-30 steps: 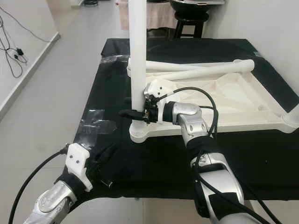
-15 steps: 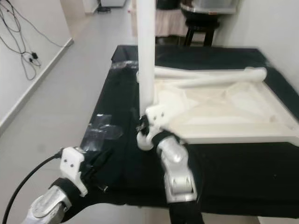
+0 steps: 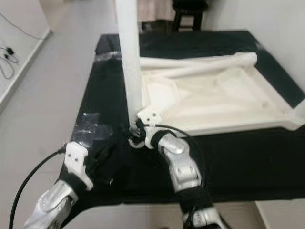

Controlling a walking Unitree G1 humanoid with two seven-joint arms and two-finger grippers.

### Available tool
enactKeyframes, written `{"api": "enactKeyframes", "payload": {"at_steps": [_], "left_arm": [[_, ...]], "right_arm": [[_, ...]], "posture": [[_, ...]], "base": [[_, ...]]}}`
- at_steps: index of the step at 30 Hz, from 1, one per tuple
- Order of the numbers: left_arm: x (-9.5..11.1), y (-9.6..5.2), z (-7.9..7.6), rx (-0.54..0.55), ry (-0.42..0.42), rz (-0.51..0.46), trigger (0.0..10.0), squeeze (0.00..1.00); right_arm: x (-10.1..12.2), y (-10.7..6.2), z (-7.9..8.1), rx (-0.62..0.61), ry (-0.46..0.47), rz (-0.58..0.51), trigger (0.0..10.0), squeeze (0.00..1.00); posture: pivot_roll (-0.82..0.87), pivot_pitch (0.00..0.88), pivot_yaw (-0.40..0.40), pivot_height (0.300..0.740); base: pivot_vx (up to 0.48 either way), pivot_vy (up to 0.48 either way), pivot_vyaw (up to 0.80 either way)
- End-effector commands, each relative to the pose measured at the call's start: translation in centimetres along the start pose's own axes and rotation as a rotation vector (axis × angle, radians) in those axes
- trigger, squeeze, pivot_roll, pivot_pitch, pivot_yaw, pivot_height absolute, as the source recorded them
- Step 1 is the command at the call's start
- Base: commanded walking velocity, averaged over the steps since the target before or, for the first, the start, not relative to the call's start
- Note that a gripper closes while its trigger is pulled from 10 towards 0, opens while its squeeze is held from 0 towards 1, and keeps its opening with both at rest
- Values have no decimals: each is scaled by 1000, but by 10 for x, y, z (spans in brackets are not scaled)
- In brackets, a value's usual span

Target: Building children table

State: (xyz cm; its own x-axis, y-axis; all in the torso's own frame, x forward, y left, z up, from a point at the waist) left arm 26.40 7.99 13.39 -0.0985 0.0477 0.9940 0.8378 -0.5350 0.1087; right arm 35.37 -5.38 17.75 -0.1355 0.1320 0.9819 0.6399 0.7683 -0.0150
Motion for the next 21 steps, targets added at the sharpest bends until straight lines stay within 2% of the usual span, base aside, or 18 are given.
{"api": "enactKeyframes", "payload": {"at_steps": [1,2,4,6,10,13,14,15,21], "left_arm": [[-6,-1,0,3,-18,16,10000,0],[-6,-1,0,3,-18,16,10000,0],[-7,-1,-1,4,-18,15,10000,0],[-7,-1,-1,5,-17,14,10000,0],[-8,1,-2,12,-15,13,10000,0],[-8,2,-2,14,-14,12,10000,0],[-8,2,-2,15,-14,12,10000,0],[-8,2,-3,15,-15,11,10000,0],[-9,2,-3,14,-18,10,10000,0]], "right_arm": [[5,-2,8,131,-5,-20,10000,0],[5,-2,8,131,-5,-20,10000,0],[10,-3,6,248,-27,-18,10000,0],[12,-3,5,293,-32,-19,10000,0],[21,5,-4,398,-42,-8,10000,0],[25,6,-2,468,-11,-14,9922,0],[26,6,-2,484,2,-11,2627,0],[25,7,-4,493,11,-7,0,0],[21,7,-10,494,18,5,0,0]], "posture": [[-3,109,-1,740],[-3,109,-1,740],[6,106,-8,740],[6,106,-8,740],[26,98,-24,740],[31,95,-26,740],[32,95,-27,740],[32,94,-28,740],[32,95,-29,740]], "base": [[0,0,0],[0,0,0],[0,0,0],[0,0,0],[0,0,0],[0,0,0],[0,0,0],[0,0,0],[0,0,0]]}}
Point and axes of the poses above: a point about 5 cm out from each wrist's last joint towards the gripper, its own y axis pointing out of the wrist towards the gripper, its own x axis along the axis of the wrist's last joint, z = x × y, the point moved 5 cm from there along y, pointing out of the wrist towards the gripper, and after that the axes turned 2 degrees about y, right-handed, at the moved point
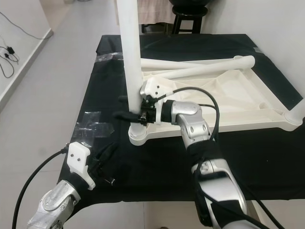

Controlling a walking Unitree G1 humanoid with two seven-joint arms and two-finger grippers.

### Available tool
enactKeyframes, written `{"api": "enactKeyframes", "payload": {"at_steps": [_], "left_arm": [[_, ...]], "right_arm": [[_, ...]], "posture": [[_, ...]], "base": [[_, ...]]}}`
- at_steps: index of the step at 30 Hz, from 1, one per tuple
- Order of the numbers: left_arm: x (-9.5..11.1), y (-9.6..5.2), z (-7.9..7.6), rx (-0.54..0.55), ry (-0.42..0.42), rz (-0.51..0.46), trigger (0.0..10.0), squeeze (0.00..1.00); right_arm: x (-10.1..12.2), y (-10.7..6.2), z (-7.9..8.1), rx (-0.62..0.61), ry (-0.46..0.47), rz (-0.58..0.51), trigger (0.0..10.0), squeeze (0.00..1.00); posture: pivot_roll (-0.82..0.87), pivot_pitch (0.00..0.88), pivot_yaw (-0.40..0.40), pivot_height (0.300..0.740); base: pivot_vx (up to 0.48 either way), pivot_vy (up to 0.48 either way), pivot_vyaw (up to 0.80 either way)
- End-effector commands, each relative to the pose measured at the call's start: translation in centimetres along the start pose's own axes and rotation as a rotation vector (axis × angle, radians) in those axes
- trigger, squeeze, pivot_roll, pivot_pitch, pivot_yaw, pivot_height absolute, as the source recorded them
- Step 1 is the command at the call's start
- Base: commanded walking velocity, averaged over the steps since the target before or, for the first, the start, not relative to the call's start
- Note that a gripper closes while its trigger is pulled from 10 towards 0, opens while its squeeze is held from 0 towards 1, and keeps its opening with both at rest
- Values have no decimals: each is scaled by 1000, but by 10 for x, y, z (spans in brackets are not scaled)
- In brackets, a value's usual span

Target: Building children table

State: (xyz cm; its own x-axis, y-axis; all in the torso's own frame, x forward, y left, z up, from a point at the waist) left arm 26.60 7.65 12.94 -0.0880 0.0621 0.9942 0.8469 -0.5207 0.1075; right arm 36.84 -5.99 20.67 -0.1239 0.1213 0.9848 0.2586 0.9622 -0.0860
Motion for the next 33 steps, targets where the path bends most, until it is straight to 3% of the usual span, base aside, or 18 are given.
{"api": "enactKeyframes", "payload": {"at_steps": [1,6,11,14,15,16,17,18,20,22,29,30,32,33], "left_arm": [[-3,-1,-1,-3,-2,7,10000,0],[-2,-1,-1,-3,-3,5,10000,0],[-1,-2,-2,-2,-4,1,10000,0],[0,-3,-2,-2,-5,1,10000,0],[0,-4,-1,-2,-5,1,10000,0],[0,-5,0,-2,-5,1,10000,0],[1,-5,0,-2,-5,1,10000,0],[1,-5,0,-2,-5,1,10000,0],[1,-4,0,-4,-6,2,10000,0],[1,-4,0,-5,-7,2,10000,0],[0,-3,-1,-5,-12,1,10000,0],[0,-3,-1,1,-10,-2,10000,0],[1,-2,-1,5,-8,-4,10000,0],[1,-2,-1,7,-7,-5,10000,0]], "right_arm": [[-6,3,3,27,8,2,0,0],[-13,-3,0,-42,-5,5,0,0],[-33,-21,3,-186,14,13,0,0],[-45,-22,6,-283,12,51,0,0],[-57,-22,2,-500,13,101,0,0],[-65,-30,-2,-768,70,116,0,0],[-75,-27,14,-860,127,134,0,0],[-75,-27,14,-860,127,134,0,0],[-83,-12,38,-854,165,140,0,0],[-85,-6,42,-833,164,135,0,0],[-76,3,32,-809,115,115,0,0],[-73,2,25,-833,107,120,10000,0],[-67,3,18,-816,108,104,10000,0],[-59,4,9,-783,111,69,10000,1000]], "posture": [[26,100,-26,740],[24,107,-25,740],[17,122,-22,740],[9,128,-24,740],[-2,135,-22,740],[-12,138,-18,740],[-10,142,-14,740],[-10,142,-14,740],[-11,140,-6,740],[-7,136,-10,740],[-1,132,-27,740],[1,132,-28,740],[4,131,-30,740],[9,126,-30,740]], "base": [[0,0,0],[0,0,0],[0,0,0],[0,0,0],[0,0,0],[0,0,0],[0,0,0],[0,0,0],[0,0,0],[0,0,0],[0,0,0],[0,0,0],[0,0,0],[0,0,0]]}}
Point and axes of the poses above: a point about 5 cm out from each wrist's last joint towards the gripper, its own y axis pointing out of the wrist towards the gripper, its own x axis along the axis of the wrist's last joint, z = x × y, the point moved 5 cm from there along y, pointing out of the wrist towards the gripper, and after that the axes turned 2 degrees about y, right-handed, at the moved point
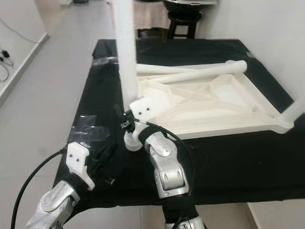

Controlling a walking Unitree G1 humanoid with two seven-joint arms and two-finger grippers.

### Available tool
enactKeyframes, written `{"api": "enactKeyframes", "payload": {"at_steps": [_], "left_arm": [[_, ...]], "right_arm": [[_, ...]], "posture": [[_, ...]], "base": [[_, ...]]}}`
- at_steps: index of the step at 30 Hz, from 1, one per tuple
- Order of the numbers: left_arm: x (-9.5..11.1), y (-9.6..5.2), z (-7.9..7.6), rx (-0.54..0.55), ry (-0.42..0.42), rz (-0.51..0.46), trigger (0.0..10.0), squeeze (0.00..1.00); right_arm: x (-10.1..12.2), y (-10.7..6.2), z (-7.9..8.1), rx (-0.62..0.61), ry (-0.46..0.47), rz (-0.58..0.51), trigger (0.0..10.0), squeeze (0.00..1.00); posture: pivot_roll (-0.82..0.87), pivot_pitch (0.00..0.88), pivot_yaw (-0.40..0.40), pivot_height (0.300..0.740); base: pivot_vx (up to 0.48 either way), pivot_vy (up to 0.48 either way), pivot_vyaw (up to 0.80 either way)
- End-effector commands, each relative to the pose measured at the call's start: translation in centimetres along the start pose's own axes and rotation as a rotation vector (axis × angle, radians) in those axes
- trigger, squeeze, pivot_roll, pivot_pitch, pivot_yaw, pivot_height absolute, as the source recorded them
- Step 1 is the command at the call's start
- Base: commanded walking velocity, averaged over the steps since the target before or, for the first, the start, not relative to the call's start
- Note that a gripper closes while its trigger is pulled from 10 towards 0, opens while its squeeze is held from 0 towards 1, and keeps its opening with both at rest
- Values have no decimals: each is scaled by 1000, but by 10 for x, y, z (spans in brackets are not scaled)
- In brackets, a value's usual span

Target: Building children table

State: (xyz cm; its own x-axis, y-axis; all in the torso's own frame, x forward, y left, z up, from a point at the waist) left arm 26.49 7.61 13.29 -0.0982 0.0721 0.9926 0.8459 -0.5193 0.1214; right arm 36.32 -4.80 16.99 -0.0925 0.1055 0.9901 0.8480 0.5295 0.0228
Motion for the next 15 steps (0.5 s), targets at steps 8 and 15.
{"api": "enactKeyframes", "payload": {"at_steps": [8,15], "left_arm": [[-3,1,0,3,-2,10,10000,0],[-4,2,-1,5,6,10,10000,0]], "right_arm": [[19,1,5,379,5,-29,10000,0],[17,-1,-2,567,-49,11,10000,0]], "posture": [[26,116,-28,740],[56,104,-42,740]], "base": [[0,0,0],[0,0,0]]}}
Point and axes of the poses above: a point about 5 cm out from each wrist's last joint towards the gripper, its own y axis pointing out of the wrist towards the gripper, its own x axis along the axis of the wrist's last joint, z = x × y, the point moved 5 cm from there along y, pointing out of the wrist towards the gripper, and after that the axes turned 2 degrees about y, right-handed, at the moved point
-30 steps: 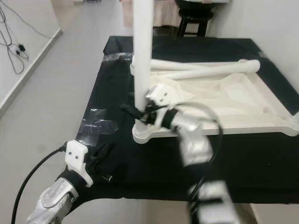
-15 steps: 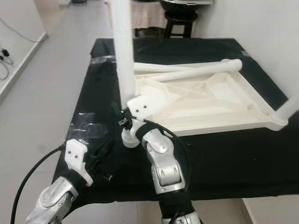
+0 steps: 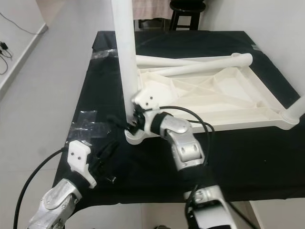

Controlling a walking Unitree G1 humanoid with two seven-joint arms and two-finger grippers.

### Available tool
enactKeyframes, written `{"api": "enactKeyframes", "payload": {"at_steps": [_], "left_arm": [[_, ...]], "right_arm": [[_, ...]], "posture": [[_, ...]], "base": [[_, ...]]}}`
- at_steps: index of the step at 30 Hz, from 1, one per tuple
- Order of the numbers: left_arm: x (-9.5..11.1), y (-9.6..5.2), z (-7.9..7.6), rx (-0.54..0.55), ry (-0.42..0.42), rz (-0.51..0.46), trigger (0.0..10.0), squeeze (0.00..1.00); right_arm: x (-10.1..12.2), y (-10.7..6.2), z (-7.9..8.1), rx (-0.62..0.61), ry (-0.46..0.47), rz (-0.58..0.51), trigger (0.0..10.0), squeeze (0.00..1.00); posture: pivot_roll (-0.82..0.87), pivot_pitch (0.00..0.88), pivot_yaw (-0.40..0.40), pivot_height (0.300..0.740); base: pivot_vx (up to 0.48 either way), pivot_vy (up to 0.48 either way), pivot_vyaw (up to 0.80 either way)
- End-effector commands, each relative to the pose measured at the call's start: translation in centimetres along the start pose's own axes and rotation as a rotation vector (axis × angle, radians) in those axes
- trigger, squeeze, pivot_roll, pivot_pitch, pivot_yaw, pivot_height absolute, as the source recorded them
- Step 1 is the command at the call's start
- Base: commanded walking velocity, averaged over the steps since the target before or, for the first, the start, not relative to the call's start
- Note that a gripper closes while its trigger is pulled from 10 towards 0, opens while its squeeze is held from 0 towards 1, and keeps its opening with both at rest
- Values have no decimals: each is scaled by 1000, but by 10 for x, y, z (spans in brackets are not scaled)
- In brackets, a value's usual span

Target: Building children table

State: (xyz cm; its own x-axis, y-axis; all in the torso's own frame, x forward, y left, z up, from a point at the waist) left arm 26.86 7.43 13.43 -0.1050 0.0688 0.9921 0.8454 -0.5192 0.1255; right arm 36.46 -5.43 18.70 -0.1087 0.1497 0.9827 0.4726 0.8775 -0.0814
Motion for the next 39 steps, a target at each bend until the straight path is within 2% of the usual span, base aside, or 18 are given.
{"api": "enactKeyframes", "payload": {"at_steps": [1,2,3,4,5,6,13,21,23,25,26,28,29,30,32,34,35,39], "left_arm": [[-6,-2,-1,9,3,14,10000,0],[-6,-2,0,12,6,14,10000,0],[-6,-2,0,12,6,14,10000,0],[-6,-1,0,14,9,14,10000,0],[-7,-1,0,15,11,14,10000,0],[-7,-1,0,15,12,14,10000,0],[-7,-2,0,14,18,14,10000,0],[-3,-12,-1,27,47,18,10000,0],[-3,-17,-3,30,46,27,10000,0],[-4,-22,-3,31,33,36,10000,0],[-4,-24,-4,31,32,39,10000,0],[-4,-24,-4,31,32,39,10000,0],[-5,-25,-4,31,32,42,10000,0],[-6,-25,-4,22,23,47,10000,0],[-7,-24,-4,15,14,50,10000,0],[-9,-24,-5,4,6,54,10000,0],[-9,-23,-5,-3,1,57,10000,0],[-9,-23,-6,-4,-1,60,10000,0]], "right_arm": [[-1,3,-6,59,-10,9,10000,0],[-2,2,-15,65,6,17,10000,0],[-2,2,-15,65,6,17,10000,0],[-1,1,-22,72,26,15,4039,0],[0,1,-25,76,40,9,4039,0],[0,0,-28,75,60,3,0,0],[-5,-7,-38,35,114,1,0,0],[-50,-37,-48,-181,119,74,0,0],[-73,-50,-48,-350,152,111,0,0],[-96,-67,-46,-658,258,146,0,0],[-104,-69,-21,-740,301,168,0,0],[-104,-69,-21,-740,301,168,0,0],[-106,-74,-3,-801,329,182,0,0],[-97,-67,13,-756,272,170,0,0],[-89,-60,22,-714,232,154,0,0],[-85,-53,18,-692,225,140,0,0],[-83,-50,8,-711,196,145,10000,0],[-75,-42,-3,-700,237,98,10000,0]], "posture": [[59,101,-43,740],[61,98,-45,740],[61,98,-45,740],[66,94,-47,740],[66,94,-47,740],[68,91,-45,740],[65,89,-40,740],[56,109,-40,740],[53,125,-50,740],[51,139,-47,740],[37,146,-38,740],[37,146,-38,740],[37,146,-38,740],[16,146,-20,740],[14,144,-18,740],[24,138,-22,740],[29,137,-22,740],[34,135,-24,740]], "base": [[0,0,0],[0,0,0],[0,0,0],[0,0,0],[0,0,0],[0,0,0],[0,0,0],[0,0,0],[0,0,0],[0,0,0],[0,0,0],[0,0,0],[0,0,0],[0,0,0],[0,0,0],[0,0,0],[0,0,0],[0,0,0]]}}
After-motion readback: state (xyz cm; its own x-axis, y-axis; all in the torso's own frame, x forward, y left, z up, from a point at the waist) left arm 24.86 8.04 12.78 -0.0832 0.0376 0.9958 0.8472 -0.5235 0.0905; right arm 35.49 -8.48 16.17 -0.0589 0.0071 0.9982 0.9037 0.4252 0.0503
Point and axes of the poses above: a point about 5 cm out from each wrist's last joint towards the gripper, its own y axis pointing out of the wrist towards the gripper, its own x axis along the axis of the wrist's last joint, z = x × y, the point moved 5 cm from there along y, pointing out of the wrist towards the gripper, and after that the axes turned 2 degrees about y, right-handed, at the moved point
